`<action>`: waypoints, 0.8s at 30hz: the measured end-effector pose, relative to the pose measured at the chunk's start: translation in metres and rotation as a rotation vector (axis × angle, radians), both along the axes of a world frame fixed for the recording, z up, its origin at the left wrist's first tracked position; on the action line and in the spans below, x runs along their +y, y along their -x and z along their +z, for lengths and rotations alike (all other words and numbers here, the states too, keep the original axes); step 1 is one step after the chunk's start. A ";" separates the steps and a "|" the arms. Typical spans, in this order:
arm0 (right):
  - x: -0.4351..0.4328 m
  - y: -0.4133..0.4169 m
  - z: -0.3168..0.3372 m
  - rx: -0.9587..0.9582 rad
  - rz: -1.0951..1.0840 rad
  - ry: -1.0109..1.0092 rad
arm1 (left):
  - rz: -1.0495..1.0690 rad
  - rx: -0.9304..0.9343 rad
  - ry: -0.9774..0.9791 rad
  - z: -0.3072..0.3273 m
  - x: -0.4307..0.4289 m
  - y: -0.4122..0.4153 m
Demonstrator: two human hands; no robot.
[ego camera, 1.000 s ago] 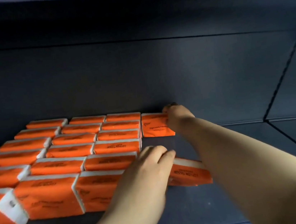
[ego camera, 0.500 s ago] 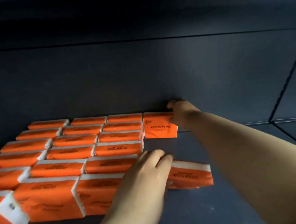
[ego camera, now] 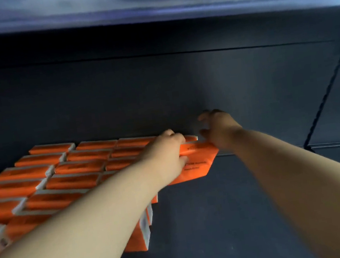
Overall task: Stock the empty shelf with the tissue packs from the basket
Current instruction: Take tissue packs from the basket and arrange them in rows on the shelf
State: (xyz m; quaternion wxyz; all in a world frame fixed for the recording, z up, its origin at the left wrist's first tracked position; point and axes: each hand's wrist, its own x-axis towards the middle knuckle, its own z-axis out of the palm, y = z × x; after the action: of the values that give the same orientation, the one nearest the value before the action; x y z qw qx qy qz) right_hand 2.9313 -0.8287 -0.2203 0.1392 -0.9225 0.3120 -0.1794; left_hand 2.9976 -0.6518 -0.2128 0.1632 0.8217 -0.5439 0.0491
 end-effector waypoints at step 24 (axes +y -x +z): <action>0.020 0.005 -0.034 0.014 -0.056 -0.204 | 0.246 -0.400 -0.361 -0.023 -0.040 -0.034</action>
State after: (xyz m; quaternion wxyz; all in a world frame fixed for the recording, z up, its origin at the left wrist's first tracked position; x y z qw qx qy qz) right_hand 2.9264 -0.8090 -0.2545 0.2252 -0.8957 0.3554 -0.1441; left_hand 3.0315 -0.6917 -0.2356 -0.1032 0.8713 -0.4614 0.1318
